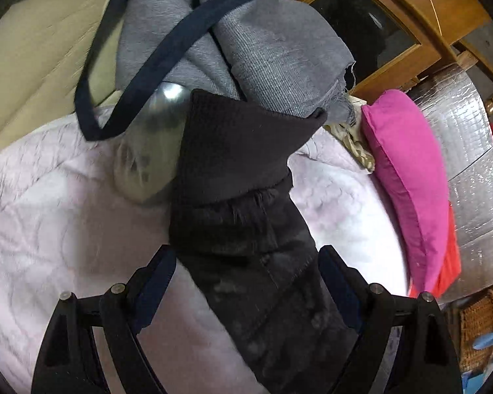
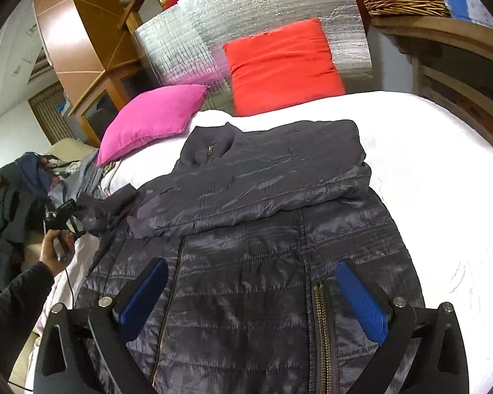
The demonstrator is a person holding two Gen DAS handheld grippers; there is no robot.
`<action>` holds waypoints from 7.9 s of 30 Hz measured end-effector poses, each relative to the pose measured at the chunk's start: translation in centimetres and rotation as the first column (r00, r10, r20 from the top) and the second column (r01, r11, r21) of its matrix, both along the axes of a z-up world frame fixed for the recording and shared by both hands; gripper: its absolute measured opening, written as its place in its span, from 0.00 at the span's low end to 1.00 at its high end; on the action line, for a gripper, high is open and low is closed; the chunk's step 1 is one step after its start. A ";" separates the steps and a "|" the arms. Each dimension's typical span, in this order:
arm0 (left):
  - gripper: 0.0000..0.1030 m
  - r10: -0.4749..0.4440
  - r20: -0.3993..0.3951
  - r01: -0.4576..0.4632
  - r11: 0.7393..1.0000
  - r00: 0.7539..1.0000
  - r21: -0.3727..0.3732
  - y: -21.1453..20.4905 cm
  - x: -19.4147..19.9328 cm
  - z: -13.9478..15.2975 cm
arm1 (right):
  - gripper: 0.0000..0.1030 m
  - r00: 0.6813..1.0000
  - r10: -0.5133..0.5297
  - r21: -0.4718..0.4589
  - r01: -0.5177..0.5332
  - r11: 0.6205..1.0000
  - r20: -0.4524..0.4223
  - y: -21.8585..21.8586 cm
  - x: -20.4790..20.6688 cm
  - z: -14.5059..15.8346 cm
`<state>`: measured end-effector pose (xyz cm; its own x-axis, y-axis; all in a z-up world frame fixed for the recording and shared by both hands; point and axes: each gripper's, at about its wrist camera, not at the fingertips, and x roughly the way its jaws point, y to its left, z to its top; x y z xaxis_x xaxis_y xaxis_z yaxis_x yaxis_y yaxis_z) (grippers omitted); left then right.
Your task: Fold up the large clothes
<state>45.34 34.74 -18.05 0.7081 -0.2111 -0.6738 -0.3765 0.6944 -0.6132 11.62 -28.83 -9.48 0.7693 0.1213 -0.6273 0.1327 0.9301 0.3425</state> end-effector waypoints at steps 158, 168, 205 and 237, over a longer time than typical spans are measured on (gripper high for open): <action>0.79 -0.429 -0.169 0.457 0.769 0.887 0.447 -30.2 -11.7 5.0 | 0.88 0.991 -0.086 0.236 0.109 0.966 -0.105 -9.2 13.4 -1.0; 0.80 -0.449 -0.074 0.424 0.759 0.891 0.494 -31.6 -13.0 8.1 | 0.88 0.995 0.088 0.279 -0.095 0.956 0.041 -5.1 14.9 2.9; 0.88 -0.546 -0.211 0.543 0.566 0.810 0.620 -41.4 -12.1 2.5 | 0.90 0.967 0.154 0.296 -0.091 0.951 -0.200 -1.4 25.2 -6.2; 0.91 -0.309 -0.177 0.356 0.771 0.934 0.528 -28.9 -12.9 2.5 | 0.90 0.984 0.151 0.333 -0.112 0.936 -0.093 -5.7 17.7 -3.7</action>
<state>32.49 5.89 -15.56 0.6044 -0.0072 -0.7967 -0.0886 0.9931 -0.0763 29.28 -34.58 -13.17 0.6572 0.4290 -0.6197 0.0731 0.7821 0.6189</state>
